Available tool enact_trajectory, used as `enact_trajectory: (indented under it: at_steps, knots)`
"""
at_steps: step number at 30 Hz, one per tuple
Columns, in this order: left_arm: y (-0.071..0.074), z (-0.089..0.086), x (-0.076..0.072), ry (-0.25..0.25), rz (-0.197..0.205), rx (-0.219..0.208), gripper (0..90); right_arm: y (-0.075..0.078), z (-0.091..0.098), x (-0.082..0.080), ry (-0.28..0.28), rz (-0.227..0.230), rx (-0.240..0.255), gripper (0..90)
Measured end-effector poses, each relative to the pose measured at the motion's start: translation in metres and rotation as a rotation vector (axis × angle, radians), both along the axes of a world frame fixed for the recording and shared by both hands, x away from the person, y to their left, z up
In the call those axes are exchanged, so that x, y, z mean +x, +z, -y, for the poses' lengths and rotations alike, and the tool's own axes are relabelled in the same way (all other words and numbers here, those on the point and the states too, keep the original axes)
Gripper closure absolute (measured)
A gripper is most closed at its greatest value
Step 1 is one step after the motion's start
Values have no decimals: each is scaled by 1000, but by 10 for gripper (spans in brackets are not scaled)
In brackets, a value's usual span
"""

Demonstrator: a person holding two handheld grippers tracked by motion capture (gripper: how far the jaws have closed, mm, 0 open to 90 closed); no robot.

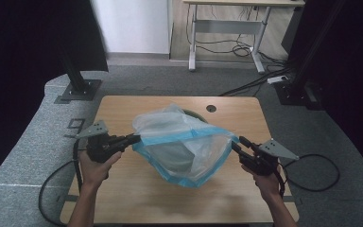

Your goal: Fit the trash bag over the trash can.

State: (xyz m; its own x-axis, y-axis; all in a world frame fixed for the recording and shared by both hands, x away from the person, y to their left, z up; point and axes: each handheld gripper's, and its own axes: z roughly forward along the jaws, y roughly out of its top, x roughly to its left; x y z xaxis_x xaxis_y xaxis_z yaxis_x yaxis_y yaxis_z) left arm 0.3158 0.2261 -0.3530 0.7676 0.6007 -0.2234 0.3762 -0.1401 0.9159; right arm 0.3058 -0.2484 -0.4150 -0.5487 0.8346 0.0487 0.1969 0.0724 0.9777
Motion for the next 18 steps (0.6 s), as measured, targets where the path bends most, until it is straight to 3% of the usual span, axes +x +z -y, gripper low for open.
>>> enact_trajectory:
  at_steps: [3, 6, 11, 18]
  knots:
    - [1, -1, 0, 1, 2, 3, 897, 7, 1, -2, 15, 10, -2, 526]
    - [1, -1, 0, 12, 1, 3, 897, 13, 4, 1, 18, 10, 28, 513]
    - [1, 0, 0, 6, -2, 8, 896, 15, 7, 9, 31, 1, 36, 495]
    - [2, 2, 1, -1, -7, -1, 897, 12, -5, 16, 83, -21, 4, 482]
